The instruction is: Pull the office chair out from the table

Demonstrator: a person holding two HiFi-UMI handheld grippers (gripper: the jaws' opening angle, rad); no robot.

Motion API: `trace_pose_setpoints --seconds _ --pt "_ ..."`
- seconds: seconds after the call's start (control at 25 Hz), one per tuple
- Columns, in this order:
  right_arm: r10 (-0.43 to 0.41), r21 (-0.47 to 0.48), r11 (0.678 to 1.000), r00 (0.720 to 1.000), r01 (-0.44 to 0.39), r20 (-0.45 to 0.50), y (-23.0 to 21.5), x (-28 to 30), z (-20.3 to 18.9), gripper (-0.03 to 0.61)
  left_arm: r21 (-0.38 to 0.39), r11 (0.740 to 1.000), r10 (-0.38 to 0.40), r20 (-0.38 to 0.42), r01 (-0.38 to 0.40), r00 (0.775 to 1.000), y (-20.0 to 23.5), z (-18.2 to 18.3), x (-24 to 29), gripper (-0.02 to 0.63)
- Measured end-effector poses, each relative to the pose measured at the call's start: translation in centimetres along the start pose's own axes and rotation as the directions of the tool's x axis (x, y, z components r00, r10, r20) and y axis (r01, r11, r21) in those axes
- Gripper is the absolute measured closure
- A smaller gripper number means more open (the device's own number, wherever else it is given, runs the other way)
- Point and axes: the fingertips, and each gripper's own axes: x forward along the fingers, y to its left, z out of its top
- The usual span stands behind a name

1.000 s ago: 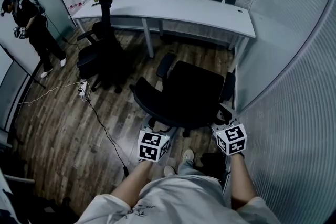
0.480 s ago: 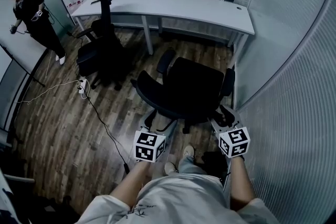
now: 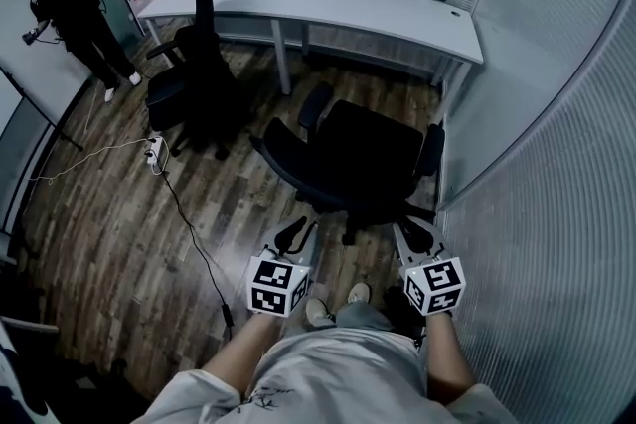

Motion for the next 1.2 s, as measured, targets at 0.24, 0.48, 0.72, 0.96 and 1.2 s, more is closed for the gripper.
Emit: trace_pose_setpoints --seconds 0.24,0.48,0.72,0.96,1.2 --pt "0.064 -0.005 0.998 0.998 -0.064 0.007 2.6 -0.5 0.5 0.565 0.010 1.000 -0.017 -0.003 0.017 1.000 -1.4 0.0 -0.9 0.601" --pt "0.088 0.055 0.995 0.996 -0.087 -0.019 2.5 -1.4 0.1 0.571 0.012 1.000 -0.015 -0.002 0.015 1.000 -3.3 0.6 -0.6 0.603" --pt "0.112 0.084 0.991 0.993 -0.108 -0.043 1.3 -2.8 -0.4 0.571 0.040 0.999 -0.018 -0.013 0.019 1.000 -6.2 0.8 0.3 0.603" --pt "0.135 0.097 0.987 0.990 -0.131 -0.043 0.5 -4.0 -1.2 0.571 0.023 1.000 -0.010 -0.019 0.011 1.000 -7.9 0.4 0.8 0.603" --pt "0.156 0.103 0.983 0.987 -0.152 -0.036 0.3 -4.1 -1.3 0.571 0.024 1.000 0.001 -0.025 0.000 1.000 -8.2 0.3 0.9 0.603"
